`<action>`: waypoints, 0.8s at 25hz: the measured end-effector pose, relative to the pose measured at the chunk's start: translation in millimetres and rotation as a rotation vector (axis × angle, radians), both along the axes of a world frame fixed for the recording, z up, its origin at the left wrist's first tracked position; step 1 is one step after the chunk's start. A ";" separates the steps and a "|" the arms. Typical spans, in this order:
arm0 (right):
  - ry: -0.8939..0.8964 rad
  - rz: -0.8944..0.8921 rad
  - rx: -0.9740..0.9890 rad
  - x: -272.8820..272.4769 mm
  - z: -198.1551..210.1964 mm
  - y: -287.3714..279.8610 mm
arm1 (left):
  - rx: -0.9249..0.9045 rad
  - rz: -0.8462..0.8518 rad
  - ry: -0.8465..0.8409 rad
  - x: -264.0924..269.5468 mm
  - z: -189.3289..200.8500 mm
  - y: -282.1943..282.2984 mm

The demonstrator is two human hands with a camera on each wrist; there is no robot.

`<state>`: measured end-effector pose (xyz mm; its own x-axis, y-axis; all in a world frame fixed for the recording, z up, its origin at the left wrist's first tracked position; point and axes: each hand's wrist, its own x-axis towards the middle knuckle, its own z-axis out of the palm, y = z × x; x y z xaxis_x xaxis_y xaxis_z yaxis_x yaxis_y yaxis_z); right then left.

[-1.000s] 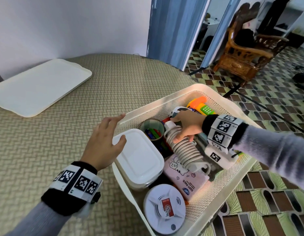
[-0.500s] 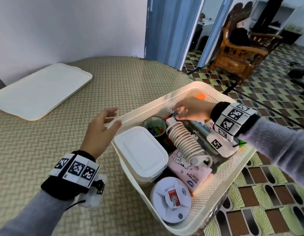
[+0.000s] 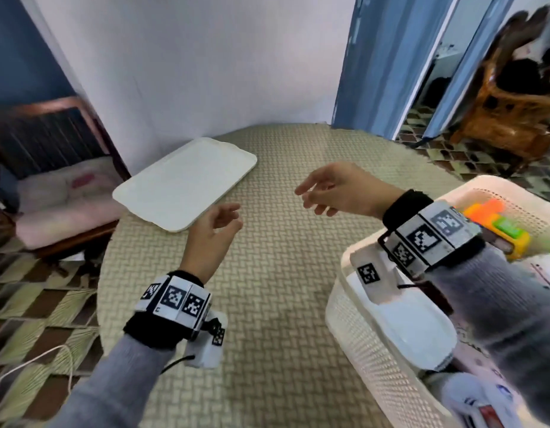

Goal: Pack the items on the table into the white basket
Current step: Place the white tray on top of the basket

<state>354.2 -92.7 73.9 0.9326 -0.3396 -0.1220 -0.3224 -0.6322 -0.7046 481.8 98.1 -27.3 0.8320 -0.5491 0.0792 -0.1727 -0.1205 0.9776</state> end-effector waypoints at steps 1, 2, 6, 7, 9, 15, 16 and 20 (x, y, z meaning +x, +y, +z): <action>0.004 -0.009 0.032 21.2 -4.6 15.7 | 0.006 0.009 0.020 17.3 -5.3 14.5; 0.003 -0.024 0.070 41.1 -11.4 30.6 | 0.016 0.013 0.034 33.9 -10.8 29.1; -0.015 -0.133 0.222 104.2 -57.9 91.0 | 0.087 0.012 0.071 95.2 -34.3 86.1; -0.016 -0.160 0.253 113.1 -73.9 103.9 | 0.106 0.004 0.079 105.8 -39.7 98.5; -0.004 -0.215 0.291 121.3 -106.5 123.9 | 0.153 -0.007 0.102 119.8 -52.3 117.6; 0.158 -0.324 0.469 122.6 -180.2 166.4 | 0.278 -0.011 0.190 133.4 -95.1 159.9; 0.177 -0.332 0.487 121.2 -188.7 169.5 | 0.292 -0.015 0.206 133.8 -101.0 163.2; 0.254 -0.327 0.506 119.2 -214.2 171.4 | 0.310 0.041 0.257 136.1 -118.9 167.7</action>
<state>473.4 78.7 -140.3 0.7122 -0.4438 -0.5438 -0.6372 -0.0837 -0.7662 617.9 265.8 -146.1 0.8247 -0.4803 -0.2986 0.0842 -0.4178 0.9046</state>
